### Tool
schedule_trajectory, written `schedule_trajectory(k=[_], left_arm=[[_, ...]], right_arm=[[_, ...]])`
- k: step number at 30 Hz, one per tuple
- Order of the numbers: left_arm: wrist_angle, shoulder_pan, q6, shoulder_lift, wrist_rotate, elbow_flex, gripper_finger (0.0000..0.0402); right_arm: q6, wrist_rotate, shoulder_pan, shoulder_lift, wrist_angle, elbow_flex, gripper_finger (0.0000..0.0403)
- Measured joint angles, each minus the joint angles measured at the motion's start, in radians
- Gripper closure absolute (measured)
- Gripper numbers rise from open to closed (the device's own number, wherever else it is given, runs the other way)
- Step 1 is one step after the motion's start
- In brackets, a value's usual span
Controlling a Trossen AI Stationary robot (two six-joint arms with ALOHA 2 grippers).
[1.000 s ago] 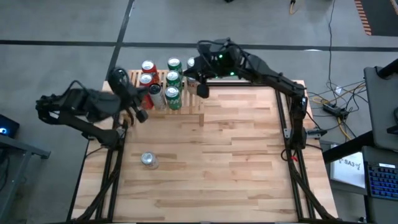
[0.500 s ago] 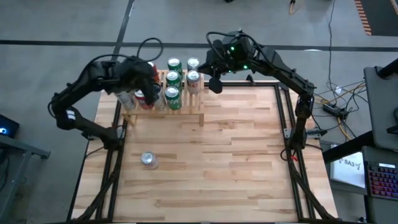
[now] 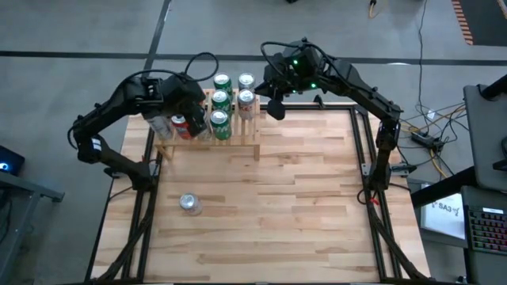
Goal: Place canned beverage on shelf
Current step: Put the white and yellow soda can on the shelf aligned with the other white and yellow soda can
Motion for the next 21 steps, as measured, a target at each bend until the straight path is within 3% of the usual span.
schedule_trajectory(k=[21], left_arm=[[-0.029,-0.002,-0.01,0.019,0.004,-0.001,0.0401]], right_arm=[[0.003,0.0,0.0,0.0,-0.04,0.0,0.0381]])
